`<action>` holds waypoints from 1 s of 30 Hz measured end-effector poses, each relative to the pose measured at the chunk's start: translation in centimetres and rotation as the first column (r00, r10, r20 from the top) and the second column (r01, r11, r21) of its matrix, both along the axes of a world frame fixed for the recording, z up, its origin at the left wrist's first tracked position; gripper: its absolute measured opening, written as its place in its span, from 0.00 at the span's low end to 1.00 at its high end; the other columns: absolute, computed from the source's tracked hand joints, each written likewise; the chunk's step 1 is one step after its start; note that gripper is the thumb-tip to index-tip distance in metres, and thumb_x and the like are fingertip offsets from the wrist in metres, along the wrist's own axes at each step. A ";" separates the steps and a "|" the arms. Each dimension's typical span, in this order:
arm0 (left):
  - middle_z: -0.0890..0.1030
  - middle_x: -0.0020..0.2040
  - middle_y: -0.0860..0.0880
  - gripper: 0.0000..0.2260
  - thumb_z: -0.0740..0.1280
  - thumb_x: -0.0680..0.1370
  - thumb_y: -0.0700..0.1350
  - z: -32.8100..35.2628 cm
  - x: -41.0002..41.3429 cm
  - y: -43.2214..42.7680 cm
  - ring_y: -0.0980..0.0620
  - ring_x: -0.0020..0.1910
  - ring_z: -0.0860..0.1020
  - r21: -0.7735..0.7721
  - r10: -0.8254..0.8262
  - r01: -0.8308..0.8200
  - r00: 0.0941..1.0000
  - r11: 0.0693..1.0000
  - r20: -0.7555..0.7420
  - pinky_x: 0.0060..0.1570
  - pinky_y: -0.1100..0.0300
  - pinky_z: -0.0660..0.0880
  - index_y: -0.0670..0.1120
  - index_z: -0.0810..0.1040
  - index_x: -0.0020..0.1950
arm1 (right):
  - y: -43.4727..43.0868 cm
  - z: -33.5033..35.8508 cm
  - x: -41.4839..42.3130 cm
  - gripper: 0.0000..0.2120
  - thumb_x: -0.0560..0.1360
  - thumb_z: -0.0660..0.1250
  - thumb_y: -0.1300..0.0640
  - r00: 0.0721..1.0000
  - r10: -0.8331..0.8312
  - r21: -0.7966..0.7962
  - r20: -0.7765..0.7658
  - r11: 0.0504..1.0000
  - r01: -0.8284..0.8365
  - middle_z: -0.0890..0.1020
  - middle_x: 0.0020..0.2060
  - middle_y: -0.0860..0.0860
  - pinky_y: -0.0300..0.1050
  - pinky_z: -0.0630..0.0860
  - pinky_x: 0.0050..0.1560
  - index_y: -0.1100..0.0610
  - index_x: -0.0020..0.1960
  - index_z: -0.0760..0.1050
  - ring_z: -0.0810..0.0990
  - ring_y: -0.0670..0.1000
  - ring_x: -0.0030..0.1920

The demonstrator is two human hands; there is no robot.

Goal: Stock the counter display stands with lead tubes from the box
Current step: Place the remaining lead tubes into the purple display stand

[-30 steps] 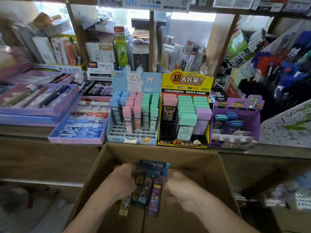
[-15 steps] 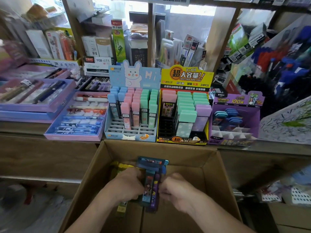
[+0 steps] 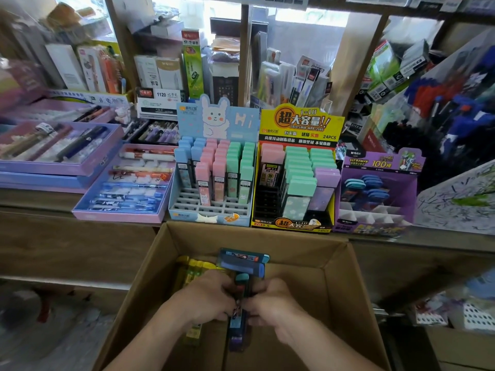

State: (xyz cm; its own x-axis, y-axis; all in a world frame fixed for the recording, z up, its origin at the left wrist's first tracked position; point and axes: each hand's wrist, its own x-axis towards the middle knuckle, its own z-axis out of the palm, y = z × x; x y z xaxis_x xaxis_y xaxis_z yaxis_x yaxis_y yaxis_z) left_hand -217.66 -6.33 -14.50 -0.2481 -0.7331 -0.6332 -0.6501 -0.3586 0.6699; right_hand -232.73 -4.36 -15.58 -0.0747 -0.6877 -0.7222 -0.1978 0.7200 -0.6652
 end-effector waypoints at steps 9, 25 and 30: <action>0.88 0.49 0.56 0.07 0.71 0.80 0.48 -0.6 0.4 -0.1 0.56 0.50 0.86 0.051 0.189 -0.182 0.931 0.982 -0.313 0.46 0.56 0.84 0.56 0.81 0.58 | -1.0 0.6 -0.9 0.11 0.77 0.72 0.69 0.961 -0.101 -0.179 0.257 0.972 0.150 0.88 0.48 0.53 0.44 0.84 0.48 0.58 0.57 0.82 0.87 0.52 0.52; 0.82 0.53 0.52 0.06 0.72 0.79 0.46 -0.7 0.2 -1.4 0.54 0.51 0.81 -0.138 0.278 -0.279 0.960 0.950 -0.027 0.45 0.60 0.79 0.52 0.79 0.55 | -2.5 -0.2 -1.0 0.16 0.80 0.64 0.66 0.982 -0.150 -0.160 -0.115 0.978 0.131 0.77 0.54 0.45 0.43 0.74 0.61 0.45 0.57 0.71 0.76 0.46 0.55; 0.80 0.55 0.52 0.07 0.71 0.79 0.44 -0.2 -0.2 -1.4 0.54 0.52 0.80 -0.146 0.318 -0.321 0.947 0.936 -0.044 0.47 0.60 0.78 0.51 0.78 0.56 | -2.7 -0.3 -1.2 0.20 0.79 0.65 0.67 0.984 -0.089 -0.178 -0.153 0.982 0.061 0.77 0.50 0.43 0.42 0.75 0.60 0.41 0.48 0.66 0.76 0.44 0.54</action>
State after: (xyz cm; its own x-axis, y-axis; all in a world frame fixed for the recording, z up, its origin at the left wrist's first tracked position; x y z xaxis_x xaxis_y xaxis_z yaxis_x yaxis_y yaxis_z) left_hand -217.86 -7.69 -14.66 0.0041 -0.8614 -0.5079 -0.5043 -0.4404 0.7428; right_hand -233.89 -7.07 -15.93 -0.2357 -0.7886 -0.5679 -0.2617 0.6143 -0.7444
